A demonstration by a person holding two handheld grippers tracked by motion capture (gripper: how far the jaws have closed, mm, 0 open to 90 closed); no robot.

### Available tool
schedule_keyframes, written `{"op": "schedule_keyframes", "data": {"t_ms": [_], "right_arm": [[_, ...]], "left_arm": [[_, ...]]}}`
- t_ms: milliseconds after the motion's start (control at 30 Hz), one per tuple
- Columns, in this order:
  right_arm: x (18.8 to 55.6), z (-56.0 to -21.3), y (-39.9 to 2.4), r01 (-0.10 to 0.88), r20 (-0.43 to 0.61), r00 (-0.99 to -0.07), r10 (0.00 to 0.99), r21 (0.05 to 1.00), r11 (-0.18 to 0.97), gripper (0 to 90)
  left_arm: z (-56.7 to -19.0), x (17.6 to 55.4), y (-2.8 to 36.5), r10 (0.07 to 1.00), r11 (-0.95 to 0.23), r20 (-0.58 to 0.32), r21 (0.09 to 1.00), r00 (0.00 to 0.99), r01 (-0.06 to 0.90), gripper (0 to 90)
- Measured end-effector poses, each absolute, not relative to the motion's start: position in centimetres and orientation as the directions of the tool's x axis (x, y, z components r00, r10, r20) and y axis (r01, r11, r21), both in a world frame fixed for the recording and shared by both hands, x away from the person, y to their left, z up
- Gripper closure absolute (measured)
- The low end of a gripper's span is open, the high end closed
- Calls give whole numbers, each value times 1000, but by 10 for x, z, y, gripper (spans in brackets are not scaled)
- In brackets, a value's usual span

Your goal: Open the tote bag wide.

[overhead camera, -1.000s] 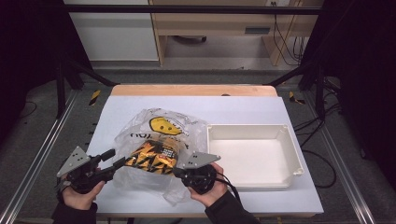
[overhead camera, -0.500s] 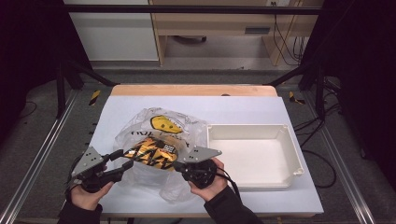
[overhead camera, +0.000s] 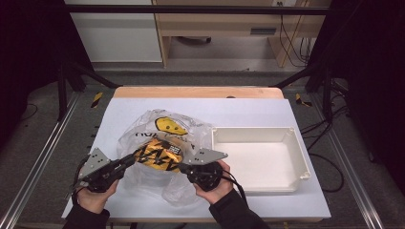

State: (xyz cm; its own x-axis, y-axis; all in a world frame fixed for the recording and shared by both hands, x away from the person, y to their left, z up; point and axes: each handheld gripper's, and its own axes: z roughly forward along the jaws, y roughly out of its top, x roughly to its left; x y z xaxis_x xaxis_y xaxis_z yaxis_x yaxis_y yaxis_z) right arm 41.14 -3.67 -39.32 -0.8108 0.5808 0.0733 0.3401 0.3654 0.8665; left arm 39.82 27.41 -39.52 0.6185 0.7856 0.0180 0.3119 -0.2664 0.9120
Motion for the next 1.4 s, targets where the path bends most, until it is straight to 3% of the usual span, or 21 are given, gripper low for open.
{"op": "schedule_keyframes", "data": {"t_ms": [500,800,967,1100,1233,1400], "right_arm": [[414,-371,-48,311,82,-794,602,906,288,885],[413,-379,-53,227,0,-775,632,934,277,651],[413,-386,-53,208,-12,-773,634,940,272,602],[415,-388,-44,178,-13,-785,619,953,246,634],[417,-387,-42,200,24,-783,621,956,214,886],[414,-376,-40,204,44,-793,607,959,197,899]], "left_arm": [[-371,388,267,786,-214,-24,927,617,309,888],[-371,389,265,799,-188,-42,930,600,315,892],[-371,389,262,795,-177,-51,934,605,310,892],[-371,388,261,795,-187,-36,935,606,302,892],[-369,388,265,791,-164,-56,940,609,300,890],[-361,382,269,796,-123,-73,953,601,278,885]]}}
